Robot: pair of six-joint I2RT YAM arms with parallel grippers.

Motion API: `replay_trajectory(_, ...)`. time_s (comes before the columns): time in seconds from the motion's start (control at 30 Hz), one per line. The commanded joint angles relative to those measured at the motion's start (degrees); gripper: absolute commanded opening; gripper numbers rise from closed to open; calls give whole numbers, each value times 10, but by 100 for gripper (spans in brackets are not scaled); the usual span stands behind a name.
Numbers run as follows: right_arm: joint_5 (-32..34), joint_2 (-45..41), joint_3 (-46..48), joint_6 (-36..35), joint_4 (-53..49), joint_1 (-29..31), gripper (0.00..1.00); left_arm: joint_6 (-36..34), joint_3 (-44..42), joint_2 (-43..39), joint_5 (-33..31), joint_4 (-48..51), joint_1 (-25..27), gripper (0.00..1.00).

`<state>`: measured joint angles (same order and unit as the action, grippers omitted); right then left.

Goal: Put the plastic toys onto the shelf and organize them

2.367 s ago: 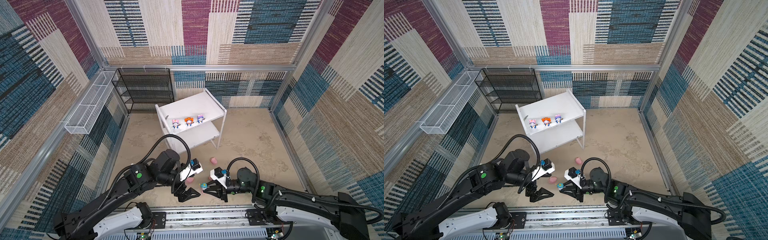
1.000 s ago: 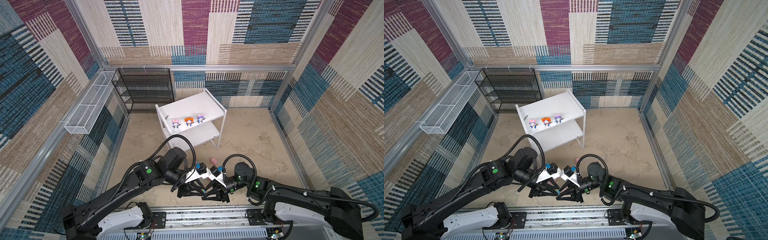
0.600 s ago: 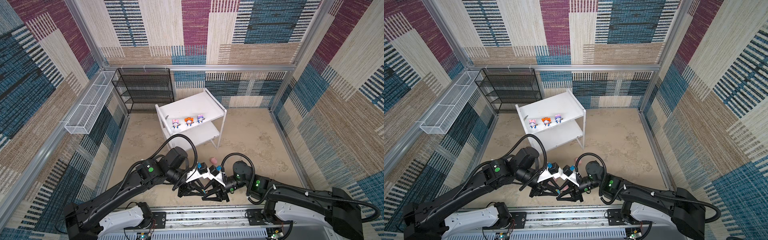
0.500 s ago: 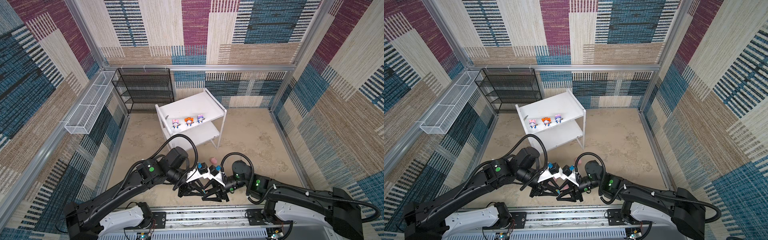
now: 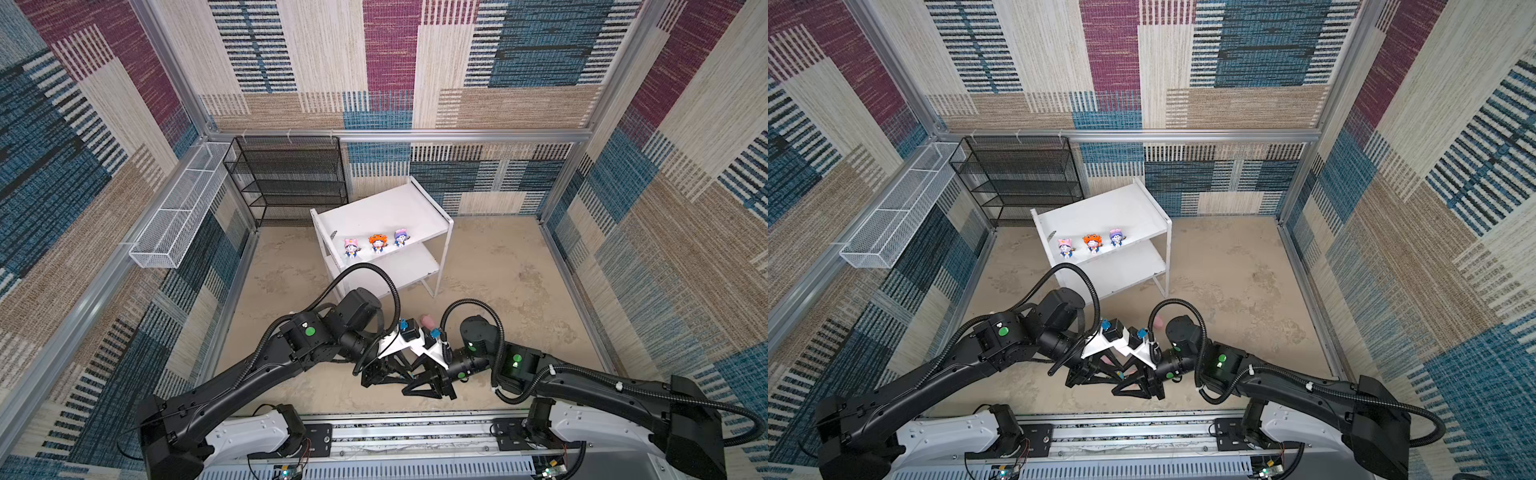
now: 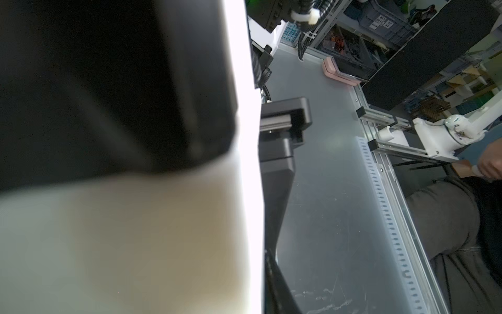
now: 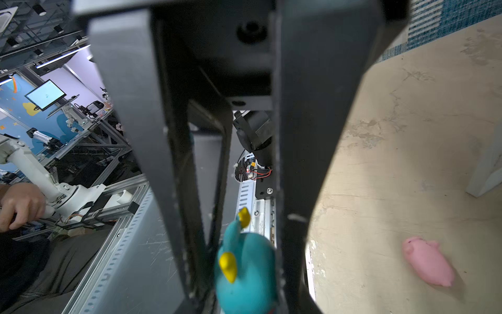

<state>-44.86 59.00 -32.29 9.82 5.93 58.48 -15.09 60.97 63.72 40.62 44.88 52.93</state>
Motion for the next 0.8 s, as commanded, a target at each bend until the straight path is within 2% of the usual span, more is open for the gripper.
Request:
replay_trajectory(0.0, 16, 2, -10, -3, 42, 1, 28, -10, 0, 6, -11, 28, 2, 20)
replay_trajectory(0.07, 18, 1, -10, -4, 43, 1, 26, -7, 2, 7, -15, 29, 2, 29)
replay_trajectory(0.2, 18, 0, -5, -3, 49, 1, 23, 17, 4, -6, -46, 20, 0, 67)
replay_trajectory(0.3, 17, -4, 5, 4, 64, 1, 22, 30, -4, -27, -54, 5, -7, 73)
replay_trajectory(0.43, 13, -14, 16, 17, 84, 1, 22, 45, -20, -48, -34, -6, -21, 73)
replay_trajectory(0.5, 5, -22, 21, 21, 95, 1, 22, 52, -29, -55, -18, -8, -28, 68)
replay_trajectory(0.77, -3, -35, 28, 30, 106, 1, 22, 71, -51, -84, 43, -46, -42, 38)
